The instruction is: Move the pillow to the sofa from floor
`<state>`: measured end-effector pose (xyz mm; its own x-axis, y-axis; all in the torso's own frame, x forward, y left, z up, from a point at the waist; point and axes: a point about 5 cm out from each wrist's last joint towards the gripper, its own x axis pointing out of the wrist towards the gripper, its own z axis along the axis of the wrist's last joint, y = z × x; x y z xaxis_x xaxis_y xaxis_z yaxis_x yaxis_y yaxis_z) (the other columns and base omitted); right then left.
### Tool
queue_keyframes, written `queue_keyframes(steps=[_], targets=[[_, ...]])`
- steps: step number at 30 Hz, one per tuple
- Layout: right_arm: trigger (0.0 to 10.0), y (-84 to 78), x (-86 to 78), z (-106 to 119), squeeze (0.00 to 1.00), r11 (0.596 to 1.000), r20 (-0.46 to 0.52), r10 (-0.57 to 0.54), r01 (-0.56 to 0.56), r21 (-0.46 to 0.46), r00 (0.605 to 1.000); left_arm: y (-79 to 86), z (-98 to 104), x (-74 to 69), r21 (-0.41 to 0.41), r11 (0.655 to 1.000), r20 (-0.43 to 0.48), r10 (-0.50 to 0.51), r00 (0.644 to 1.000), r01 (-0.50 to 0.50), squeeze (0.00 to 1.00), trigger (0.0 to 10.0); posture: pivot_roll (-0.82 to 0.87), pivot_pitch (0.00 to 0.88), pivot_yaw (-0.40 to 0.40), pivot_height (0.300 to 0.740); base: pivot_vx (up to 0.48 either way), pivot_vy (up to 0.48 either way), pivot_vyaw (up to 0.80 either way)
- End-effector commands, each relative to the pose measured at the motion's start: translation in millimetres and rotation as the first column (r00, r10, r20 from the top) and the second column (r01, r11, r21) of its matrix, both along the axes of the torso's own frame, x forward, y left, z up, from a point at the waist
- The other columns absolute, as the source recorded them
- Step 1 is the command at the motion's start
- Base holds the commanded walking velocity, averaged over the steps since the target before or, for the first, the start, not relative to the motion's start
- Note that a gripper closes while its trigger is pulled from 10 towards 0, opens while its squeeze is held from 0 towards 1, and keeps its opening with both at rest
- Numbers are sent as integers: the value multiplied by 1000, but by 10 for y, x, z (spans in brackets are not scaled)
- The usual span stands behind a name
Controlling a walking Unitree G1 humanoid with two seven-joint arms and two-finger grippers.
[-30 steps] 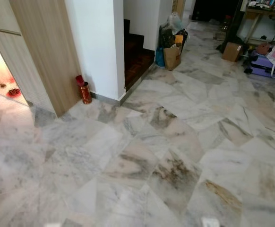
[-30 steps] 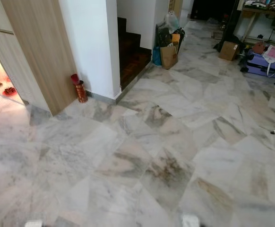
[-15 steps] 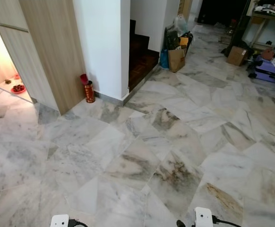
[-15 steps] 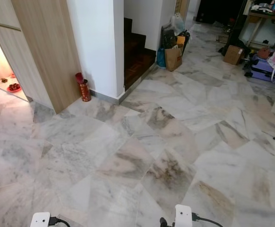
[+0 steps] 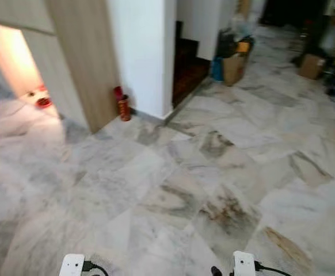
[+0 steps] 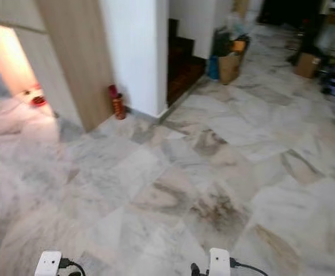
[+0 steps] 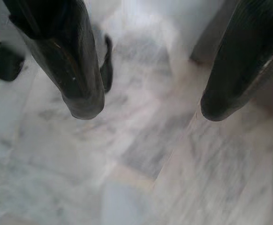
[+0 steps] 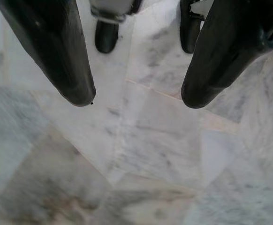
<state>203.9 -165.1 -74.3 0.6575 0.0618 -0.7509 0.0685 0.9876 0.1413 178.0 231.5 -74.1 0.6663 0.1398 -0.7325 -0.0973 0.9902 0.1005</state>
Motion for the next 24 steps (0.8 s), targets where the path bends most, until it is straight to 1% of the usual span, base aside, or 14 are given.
queue_keyframes(steps=[1,8,9,10,12,17,24], targets=[[10000,7,-31,-17,0,1000,-6,-11,11,4,1000,60,-35,-89,8,1000,-41,20,999,-19,0,10000,43,23,30,740,0,0,800],[10000,11,-49,-26,0,1000,-9,-4,4,5,1000,124,-34,-116,14,999,-57,32,998,-31,0,10000,44,26,38,740,0,0,800],[10000,11,-46,-24,0,1000,-9,5,-5,0,1000,125,-37,-120,15,1000,-63,29,998,-28,0,10000,46,26,35,740,0,0,800],[10000,12,-47,-24,0,1000,-8,9,-9,-1,1000,117,-43,-125,25,1000,-75,-1,997,3,0,10000,48,23,35,740,0,0,800],[10000,19,-43,-21,0,1000,-3,11,-11,7,1000,119,-42,-125,29,1000,-78,-10,997,12,0,10000,53,16,38,740,0,0,800],[10000,24,-55,-27,0,1000,-4,17,-17,11,1000,144,-38,-131,28,1000,-75,7,997,-5,0,10000,55,10,52,740,0,0,800],[10000,50,-57,-28,0,999,-3,47,-47,21,999,161,-49,-157,43,999,-96,12,995,-8,0,10000,42,10,61,740,0,0,800]])
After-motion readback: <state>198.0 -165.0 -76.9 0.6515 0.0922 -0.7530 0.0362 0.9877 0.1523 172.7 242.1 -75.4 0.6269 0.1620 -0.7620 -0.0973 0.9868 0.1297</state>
